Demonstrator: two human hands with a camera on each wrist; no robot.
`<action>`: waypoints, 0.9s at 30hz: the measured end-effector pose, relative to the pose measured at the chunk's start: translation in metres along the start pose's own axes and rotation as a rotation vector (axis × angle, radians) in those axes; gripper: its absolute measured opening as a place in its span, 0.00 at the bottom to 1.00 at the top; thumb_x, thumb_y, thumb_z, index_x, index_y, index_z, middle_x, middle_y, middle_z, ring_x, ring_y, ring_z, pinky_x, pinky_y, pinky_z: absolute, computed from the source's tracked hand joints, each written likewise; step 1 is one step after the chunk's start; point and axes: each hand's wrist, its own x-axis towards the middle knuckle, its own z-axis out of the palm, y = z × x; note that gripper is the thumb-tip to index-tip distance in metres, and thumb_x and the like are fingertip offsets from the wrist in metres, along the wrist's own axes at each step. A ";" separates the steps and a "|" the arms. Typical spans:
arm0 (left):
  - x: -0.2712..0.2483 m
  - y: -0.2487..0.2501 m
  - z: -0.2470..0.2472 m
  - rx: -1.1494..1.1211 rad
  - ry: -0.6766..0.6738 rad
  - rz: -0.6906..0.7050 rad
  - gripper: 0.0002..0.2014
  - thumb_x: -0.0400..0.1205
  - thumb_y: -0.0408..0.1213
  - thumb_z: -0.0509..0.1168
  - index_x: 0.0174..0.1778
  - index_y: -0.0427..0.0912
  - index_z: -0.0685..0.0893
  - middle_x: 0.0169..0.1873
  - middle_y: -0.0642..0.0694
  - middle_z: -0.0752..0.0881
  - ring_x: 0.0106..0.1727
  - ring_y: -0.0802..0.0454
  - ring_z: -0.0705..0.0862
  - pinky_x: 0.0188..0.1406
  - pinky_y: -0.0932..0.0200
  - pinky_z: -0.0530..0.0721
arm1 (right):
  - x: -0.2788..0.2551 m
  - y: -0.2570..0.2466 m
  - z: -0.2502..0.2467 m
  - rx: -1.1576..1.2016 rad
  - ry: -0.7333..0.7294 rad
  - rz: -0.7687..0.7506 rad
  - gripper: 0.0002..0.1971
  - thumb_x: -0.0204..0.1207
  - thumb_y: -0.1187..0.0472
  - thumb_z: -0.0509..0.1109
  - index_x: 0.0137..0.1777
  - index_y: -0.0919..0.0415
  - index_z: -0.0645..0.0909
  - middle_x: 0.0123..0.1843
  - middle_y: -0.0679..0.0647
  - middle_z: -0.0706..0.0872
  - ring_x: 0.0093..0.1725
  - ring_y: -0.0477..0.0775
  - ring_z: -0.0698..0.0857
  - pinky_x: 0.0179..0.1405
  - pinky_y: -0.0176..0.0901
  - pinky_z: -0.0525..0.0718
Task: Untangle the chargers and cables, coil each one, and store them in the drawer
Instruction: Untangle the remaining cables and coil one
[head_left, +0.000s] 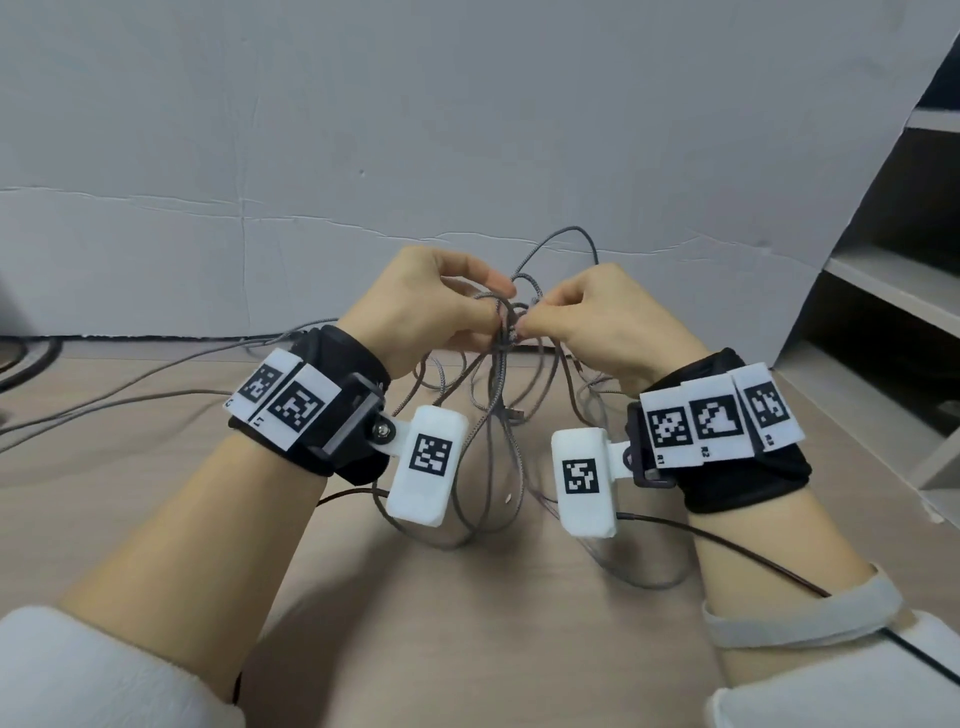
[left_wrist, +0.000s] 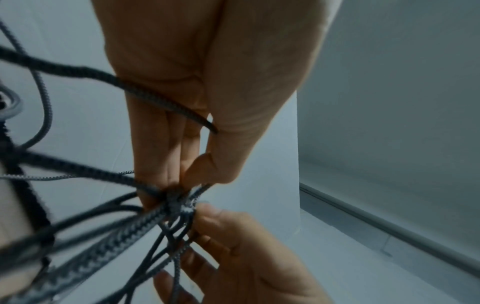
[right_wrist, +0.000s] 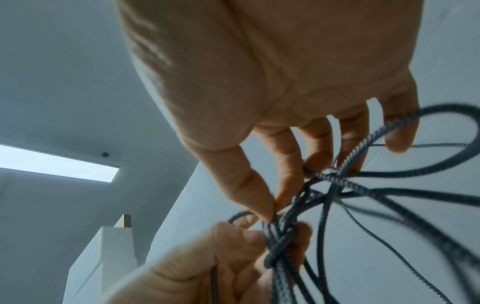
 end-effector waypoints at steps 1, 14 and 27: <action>0.001 0.000 -0.001 -0.020 0.024 -0.014 0.09 0.77 0.18 0.71 0.48 0.35 0.87 0.37 0.38 0.89 0.36 0.44 0.90 0.40 0.54 0.92 | 0.001 0.000 0.000 0.009 0.011 0.005 0.18 0.68 0.51 0.79 0.33 0.68 0.82 0.26 0.51 0.68 0.29 0.52 0.65 0.32 0.44 0.63; 0.007 -0.006 -0.022 -0.119 -0.055 -0.113 0.13 0.81 0.15 0.66 0.52 0.37 0.86 0.34 0.41 0.87 0.31 0.48 0.85 0.37 0.60 0.90 | 0.020 0.017 -0.002 -0.174 0.406 -0.143 0.05 0.78 0.63 0.67 0.51 0.53 0.80 0.43 0.54 0.85 0.53 0.60 0.84 0.45 0.42 0.75; 0.003 -0.002 -0.012 -0.136 -0.055 0.072 0.08 0.81 0.22 0.69 0.55 0.27 0.88 0.40 0.36 0.92 0.41 0.47 0.91 0.47 0.62 0.90 | 0.004 0.002 0.007 -0.242 0.163 -0.264 0.16 0.72 0.42 0.77 0.52 0.51 0.88 0.58 0.48 0.82 0.57 0.44 0.78 0.43 0.36 0.71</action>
